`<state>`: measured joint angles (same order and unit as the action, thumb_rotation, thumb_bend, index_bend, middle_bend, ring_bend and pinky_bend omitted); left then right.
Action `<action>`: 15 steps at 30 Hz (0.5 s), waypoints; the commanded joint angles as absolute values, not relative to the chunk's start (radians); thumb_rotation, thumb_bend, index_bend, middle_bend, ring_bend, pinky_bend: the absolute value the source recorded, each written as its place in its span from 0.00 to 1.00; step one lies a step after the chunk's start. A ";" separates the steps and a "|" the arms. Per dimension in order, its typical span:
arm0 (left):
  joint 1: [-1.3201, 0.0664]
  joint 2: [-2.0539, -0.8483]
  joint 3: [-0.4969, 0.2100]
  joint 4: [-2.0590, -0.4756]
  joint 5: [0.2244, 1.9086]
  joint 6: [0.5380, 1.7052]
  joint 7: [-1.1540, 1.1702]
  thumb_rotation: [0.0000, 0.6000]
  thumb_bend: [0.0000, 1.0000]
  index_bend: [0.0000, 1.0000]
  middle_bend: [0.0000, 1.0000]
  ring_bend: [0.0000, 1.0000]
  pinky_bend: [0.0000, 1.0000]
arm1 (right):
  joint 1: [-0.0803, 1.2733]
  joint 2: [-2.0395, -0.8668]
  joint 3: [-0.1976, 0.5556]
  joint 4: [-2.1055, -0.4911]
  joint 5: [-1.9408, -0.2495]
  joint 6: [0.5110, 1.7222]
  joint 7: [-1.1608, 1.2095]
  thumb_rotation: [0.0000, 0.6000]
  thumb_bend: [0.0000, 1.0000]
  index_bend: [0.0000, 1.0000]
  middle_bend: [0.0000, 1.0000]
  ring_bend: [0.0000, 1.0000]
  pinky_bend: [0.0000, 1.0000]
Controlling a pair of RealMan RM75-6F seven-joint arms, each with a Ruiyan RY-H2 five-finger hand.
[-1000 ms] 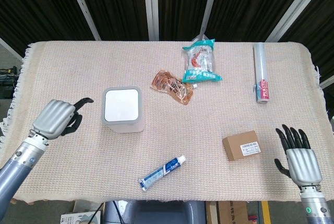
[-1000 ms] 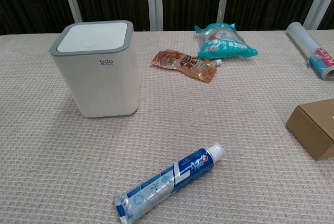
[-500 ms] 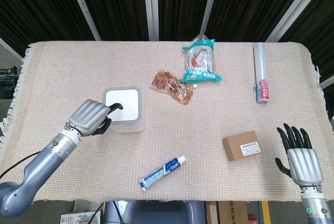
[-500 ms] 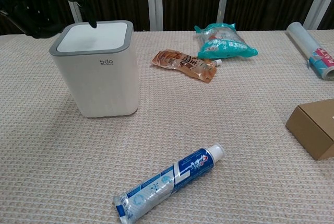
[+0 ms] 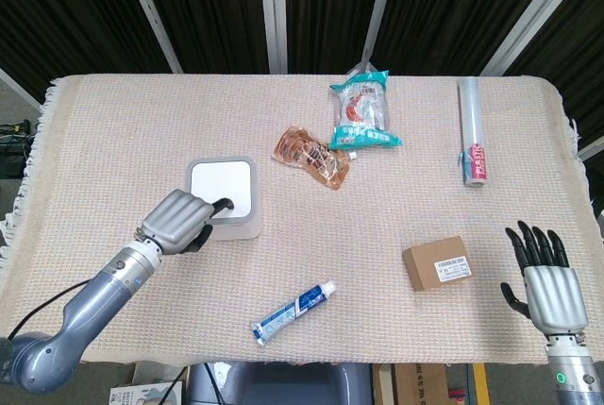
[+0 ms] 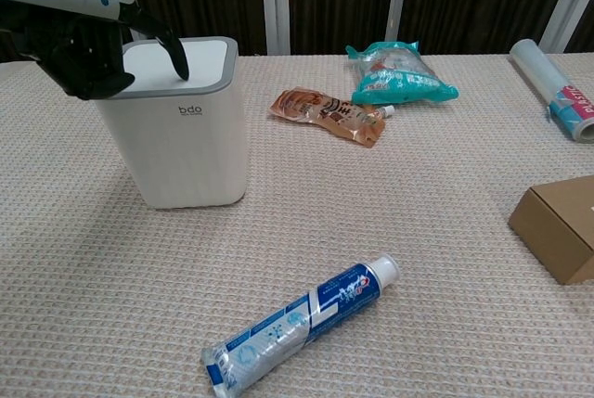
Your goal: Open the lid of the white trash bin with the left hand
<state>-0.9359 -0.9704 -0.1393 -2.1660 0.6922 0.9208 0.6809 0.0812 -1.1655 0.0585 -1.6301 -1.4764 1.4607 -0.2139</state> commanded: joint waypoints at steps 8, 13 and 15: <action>-0.967 -0.999 -0.098 -2.163 0.670 0.966 0.730 1.00 0.81 0.26 0.91 0.87 0.88 | 0.081 -1.170 0.060 -1.628 -1.474 1.462 -0.211 1.00 0.30 0.09 0.02 0.03 0.02; -0.983 -1.008 -0.079 -2.163 0.650 0.978 0.751 1.00 0.81 0.29 0.91 0.87 0.88 | 0.079 -1.171 0.063 -1.630 -1.476 1.470 -0.210 1.00 0.30 0.09 0.02 0.03 0.02; -0.987 -1.008 -0.076 -2.163 0.643 0.979 0.752 1.00 0.81 0.29 0.91 0.87 0.88 | 0.079 -1.171 0.064 -1.630 -1.475 1.473 -0.209 1.00 0.30 0.09 0.02 0.03 0.02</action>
<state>-0.9854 -1.0076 -0.0772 -2.1630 0.6450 0.9784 0.7516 0.0788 -1.1710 0.0638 -1.6298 -1.4751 1.4727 -0.2089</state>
